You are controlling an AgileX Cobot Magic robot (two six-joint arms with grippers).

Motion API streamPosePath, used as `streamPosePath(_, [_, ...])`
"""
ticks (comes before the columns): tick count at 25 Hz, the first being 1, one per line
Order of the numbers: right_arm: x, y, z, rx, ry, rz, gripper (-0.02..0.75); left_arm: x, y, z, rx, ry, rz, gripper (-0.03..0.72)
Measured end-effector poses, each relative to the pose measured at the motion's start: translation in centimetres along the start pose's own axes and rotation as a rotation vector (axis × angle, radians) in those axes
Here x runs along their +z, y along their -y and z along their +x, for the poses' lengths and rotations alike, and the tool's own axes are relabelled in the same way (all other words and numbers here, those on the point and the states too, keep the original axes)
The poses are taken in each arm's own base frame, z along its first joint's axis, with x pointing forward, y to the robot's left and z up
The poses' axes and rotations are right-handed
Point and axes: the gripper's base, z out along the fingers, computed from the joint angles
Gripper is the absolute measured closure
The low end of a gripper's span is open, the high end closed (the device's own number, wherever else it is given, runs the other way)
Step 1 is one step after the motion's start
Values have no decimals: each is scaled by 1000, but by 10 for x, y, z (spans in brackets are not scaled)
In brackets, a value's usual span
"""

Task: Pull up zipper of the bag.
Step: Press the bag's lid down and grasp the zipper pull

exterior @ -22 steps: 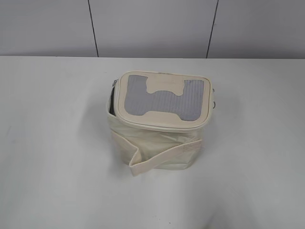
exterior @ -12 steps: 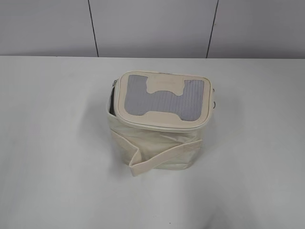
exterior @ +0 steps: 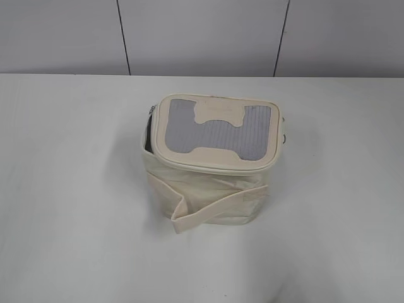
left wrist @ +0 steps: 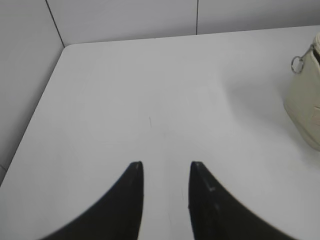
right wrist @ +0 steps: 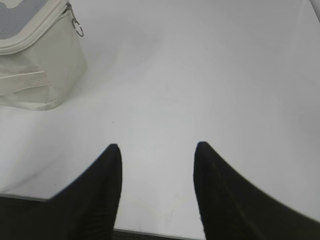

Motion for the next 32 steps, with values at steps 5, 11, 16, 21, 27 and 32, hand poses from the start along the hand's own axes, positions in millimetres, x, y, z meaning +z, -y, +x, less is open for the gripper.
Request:
streamPosePath(5, [0, 0, 0, 0, 0, 0, 360, 0, 0, 0, 0, 0, 0, 450])
streamPosePath(11, [0, 0, 0, 0, 0, 0, 360, 0, 0, 0, 0, 0, 0, 450])
streamPosePath(16, [0, -1, 0, 8, 1, -14, 360, 0, 0, 0, 0, 0, 0, 450])
streamPosePath(21, [0, -11, -3, 75, 25, -124, 360, 0, 1, 0, -4, 0, 7, 450])
streamPosePath(27, [27, -21, -61, 72, 68, -277, 360, 14, 2, -7, -17, -93, 34, 450])
streamPosePath(32, [106, -23, -124, 5, -15, -366, 360, 18, 3, -8, -21, -115, 51, 450])
